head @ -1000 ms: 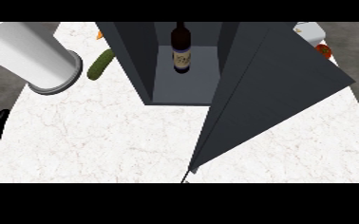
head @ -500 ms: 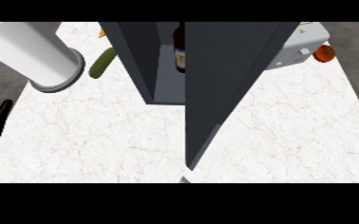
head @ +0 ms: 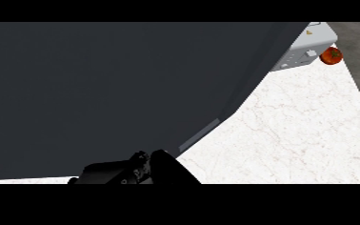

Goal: Pick up the wine, place it into the cabinet and close the cabinet

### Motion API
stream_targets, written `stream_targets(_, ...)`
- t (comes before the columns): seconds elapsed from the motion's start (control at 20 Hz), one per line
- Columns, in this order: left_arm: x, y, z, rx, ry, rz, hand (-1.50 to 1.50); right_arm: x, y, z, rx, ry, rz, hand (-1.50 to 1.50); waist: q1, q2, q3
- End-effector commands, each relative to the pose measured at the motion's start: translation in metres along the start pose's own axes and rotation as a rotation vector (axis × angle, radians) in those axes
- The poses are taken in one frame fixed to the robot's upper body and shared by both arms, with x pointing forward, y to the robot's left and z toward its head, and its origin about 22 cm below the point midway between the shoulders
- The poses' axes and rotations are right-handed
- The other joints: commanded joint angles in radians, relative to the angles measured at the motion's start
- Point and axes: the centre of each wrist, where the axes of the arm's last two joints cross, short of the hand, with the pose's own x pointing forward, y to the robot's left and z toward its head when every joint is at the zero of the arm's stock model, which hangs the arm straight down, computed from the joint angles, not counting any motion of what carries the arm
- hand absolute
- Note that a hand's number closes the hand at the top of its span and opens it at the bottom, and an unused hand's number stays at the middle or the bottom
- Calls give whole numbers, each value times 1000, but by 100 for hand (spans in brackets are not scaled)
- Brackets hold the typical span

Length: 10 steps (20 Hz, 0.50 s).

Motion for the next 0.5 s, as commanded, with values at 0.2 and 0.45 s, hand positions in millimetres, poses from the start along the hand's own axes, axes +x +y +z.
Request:
stream_targets(0.2,-13,6,4,30,-1,-2,-150,20,-3,-93,-51,-21,14,150,-11,0,2)
stream_targets(0.45,-12,16,1,38,8,0,-150,17,-15,-132,-116,-44,227,150,-21,-1,1)
